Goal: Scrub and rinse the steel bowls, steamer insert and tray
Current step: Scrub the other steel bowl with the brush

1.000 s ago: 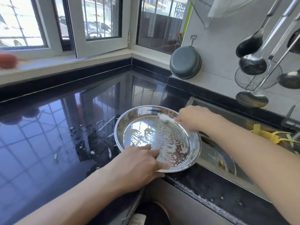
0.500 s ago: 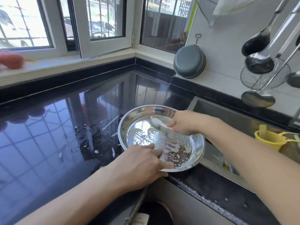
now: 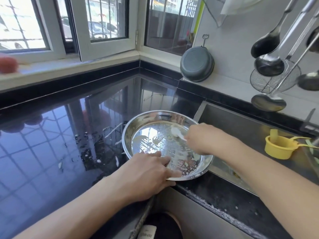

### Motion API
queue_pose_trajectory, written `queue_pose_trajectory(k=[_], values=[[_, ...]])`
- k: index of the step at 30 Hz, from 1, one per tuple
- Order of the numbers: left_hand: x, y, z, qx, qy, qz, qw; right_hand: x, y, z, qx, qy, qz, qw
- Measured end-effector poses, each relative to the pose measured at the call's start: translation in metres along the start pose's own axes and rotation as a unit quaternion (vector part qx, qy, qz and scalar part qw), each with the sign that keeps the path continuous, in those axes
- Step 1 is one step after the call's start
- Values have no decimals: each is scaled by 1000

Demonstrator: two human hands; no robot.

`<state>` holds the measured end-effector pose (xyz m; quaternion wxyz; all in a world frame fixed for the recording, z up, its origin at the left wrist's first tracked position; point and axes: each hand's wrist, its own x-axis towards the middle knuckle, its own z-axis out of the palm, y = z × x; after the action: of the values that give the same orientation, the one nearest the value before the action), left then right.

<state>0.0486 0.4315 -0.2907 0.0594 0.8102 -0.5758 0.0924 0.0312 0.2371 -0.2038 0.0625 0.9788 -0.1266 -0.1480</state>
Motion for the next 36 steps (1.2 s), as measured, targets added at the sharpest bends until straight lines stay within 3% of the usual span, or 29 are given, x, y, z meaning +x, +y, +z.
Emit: queue_pose_trajectory(k=[4,10,14,17,20,26,30,36], values=[[-1,-1,2,-10,15,1,1000,-11,-12,2,69,-9,-64,996],[0,1,-2,1,0,-5,1000,-2,3,13,118,43,-4,992],[-2,-1,0,-7,-17,-9,1000,2,3,20,123,65,88,986],[0,0,-3,-13,-17,-3,1000,14,-1,14,207,26,138,968],[-1,1,-5,-20,-15,-5,1000,24,-4,7,245,-29,128,960],[0,2,-6,-24,-25,-13,999,40,-6,0,294,-35,129,946],[-2,0,-6,-31,-6,-11,999,36,-42,-2,230,-63,44,970],[0,2,-8,-17,-22,-14,1000,57,-19,-1,159,-9,100,982]])
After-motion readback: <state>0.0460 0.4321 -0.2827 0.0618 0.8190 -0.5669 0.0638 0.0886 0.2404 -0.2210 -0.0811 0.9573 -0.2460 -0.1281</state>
